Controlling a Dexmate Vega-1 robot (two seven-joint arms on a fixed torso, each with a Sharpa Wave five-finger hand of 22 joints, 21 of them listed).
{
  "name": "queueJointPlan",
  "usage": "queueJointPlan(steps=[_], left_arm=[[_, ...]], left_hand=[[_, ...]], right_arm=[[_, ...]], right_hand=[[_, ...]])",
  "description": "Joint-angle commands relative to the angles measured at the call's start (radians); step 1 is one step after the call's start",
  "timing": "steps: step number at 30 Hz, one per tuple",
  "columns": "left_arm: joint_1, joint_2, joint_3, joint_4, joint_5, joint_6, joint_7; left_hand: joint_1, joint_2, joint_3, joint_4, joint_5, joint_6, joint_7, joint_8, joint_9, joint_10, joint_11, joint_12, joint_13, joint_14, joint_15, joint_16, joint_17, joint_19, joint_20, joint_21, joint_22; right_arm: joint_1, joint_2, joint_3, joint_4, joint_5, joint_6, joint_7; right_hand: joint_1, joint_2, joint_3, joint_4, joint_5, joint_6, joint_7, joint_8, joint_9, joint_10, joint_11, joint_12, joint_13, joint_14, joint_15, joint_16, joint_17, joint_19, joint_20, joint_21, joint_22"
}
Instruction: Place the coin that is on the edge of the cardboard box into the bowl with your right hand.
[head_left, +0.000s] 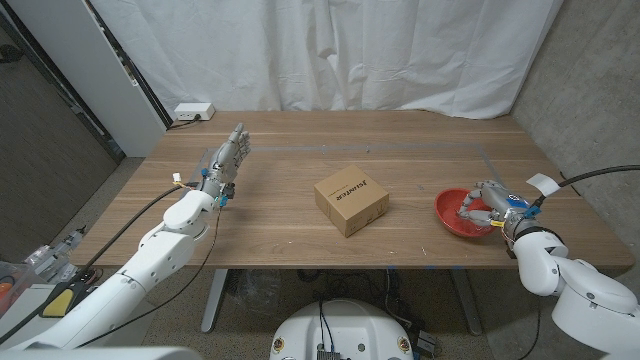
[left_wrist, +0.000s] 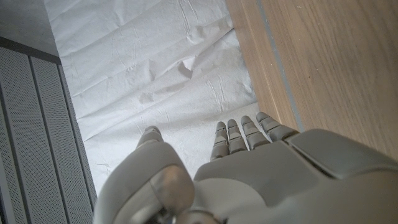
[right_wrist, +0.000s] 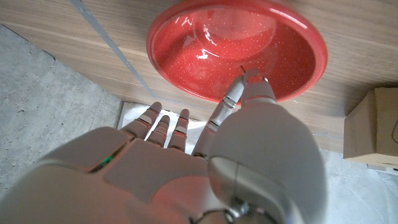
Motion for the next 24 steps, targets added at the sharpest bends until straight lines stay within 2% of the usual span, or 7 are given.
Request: queueJointPlan(steps=[1, 5, 12, 13, 14, 16, 24], left_arm=[[-0.005, 0.005, -0.005, 0.009, -0.006, 0.004, -0.006], [-0.011, 0.003, -0.005, 0.019, -0.008, 0.002, -0.011], [-0.032, -0.005, 0.000, 0.047, -0.012, 0.001, -0.024], [-0.035, -0.006, 0.001, 0.051, -0.012, 0.001, -0.026], [-0.039, -0.007, 0.003, 0.054, -0.012, 0.001, -0.027], [-0.046, -0.009, 0.005, 0.061, -0.012, 0.003, -0.032], [-0.070, -0.016, 0.014, 0.083, -0.010, 0.001, -0.044]], left_hand=[[0.005, 0.003, -0.005, 0.000, -0.001, 0.008, 0.002, -0.002, 0.003, 0.005, 0.005, 0.001, 0.003, -0.003, -0.003, 0.000, 0.005, -0.008, -0.032, 0.000, 0.002], [0.006, 0.004, -0.005, 0.000, -0.001, 0.008, 0.002, -0.002, 0.003, 0.006, 0.003, 0.001, 0.003, -0.003, -0.004, 0.000, 0.005, -0.008, -0.032, 0.001, 0.002], [0.006, 0.004, -0.006, 0.000, -0.001, 0.009, 0.001, -0.002, 0.003, 0.006, 0.003, 0.001, 0.003, -0.003, -0.004, 0.000, 0.005, -0.009, -0.033, 0.001, 0.002], [0.006, 0.004, -0.006, 0.000, -0.001, 0.008, 0.001, -0.002, 0.003, 0.006, 0.003, 0.001, 0.003, -0.003, -0.003, 0.000, 0.005, -0.009, -0.032, 0.001, 0.002], [0.006, 0.004, -0.006, 0.000, -0.001, 0.008, 0.001, -0.002, 0.003, 0.006, 0.005, 0.001, 0.003, -0.003, -0.003, 0.000, 0.005, -0.008, -0.032, 0.001, 0.002], [0.007, 0.004, -0.006, -0.001, -0.001, 0.008, 0.001, -0.002, 0.003, 0.005, 0.006, 0.001, 0.003, -0.004, -0.004, 0.000, 0.005, -0.009, -0.032, 0.001, 0.002], [0.007, 0.005, -0.007, -0.001, -0.001, 0.008, 0.001, -0.002, 0.003, 0.005, 0.004, 0.001, 0.003, -0.003, -0.004, 0.000, 0.005, -0.010, -0.031, 0.001, 0.002]], right_arm=[[0.036, -0.027, -0.044, 0.007, 0.030, -0.003, -0.032], [0.057, -0.036, -0.066, 0.004, 0.038, -0.024, -0.032], [0.083, -0.053, -0.088, 0.002, 0.066, -0.051, -0.030], [0.084, -0.056, -0.089, 0.002, 0.071, -0.053, -0.031], [0.085, -0.059, -0.090, 0.000, 0.077, -0.056, -0.030], [0.088, -0.065, -0.093, -0.001, 0.084, -0.061, -0.033], [0.094, -0.087, -0.105, -0.009, 0.114, -0.081, -0.051]], right_hand=[[0.014, 0.004, 0.005, -0.006, 0.000, 0.005, 0.001, 0.011, 0.022, -0.002, -0.017, -0.006, -0.005, -0.002, 0.006, 0.005, 0.000, -0.003, 0.013, -0.003, 0.004], [0.016, 0.006, 0.007, -0.004, -0.002, 0.000, 0.000, 0.012, 0.025, 0.016, -0.042, -0.001, -0.010, 0.006, -0.003, 0.011, 0.000, -0.004, 0.012, -0.003, 0.005], [0.016, 0.007, 0.008, -0.001, -0.004, -0.016, 0.001, 0.008, 0.027, 0.020, -0.059, 0.000, -0.014, 0.008, -0.005, 0.014, 0.001, -0.012, 0.018, -0.006, 0.006], [0.015, 0.008, 0.009, 0.001, -0.006, -0.044, 0.000, -0.009, 0.018, 0.020, -0.063, -0.001, -0.015, 0.009, -0.006, 0.015, 0.001, -0.011, 0.019, -0.006, 0.006], [0.014, 0.019, 0.014, 0.006, -0.010, -0.081, -0.003, -0.037, 0.000, 0.020, -0.063, -0.002, -0.018, 0.009, -0.008, 0.015, 0.001, -0.018, 0.018, -0.008, 0.007], [0.012, 0.022, 0.015, 0.009, -0.011, -0.087, -0.003, -0.043, -0.006, 0.020, -0.056, -0.002, -0.019, 0.009, -0.008, 0.015, 0.000, -0.019, 0.021, -0.008, 0.007], [-0.029, 0.016, 0.001, 0.029, -0.031, -0.169, 0.001, -0.102, -0.046, 0.015, -0.045, -0.004, -0.021, 0.016, -0.003, 0.016, -0.004, -0.028, 0.034, -0.011, 0.008]])
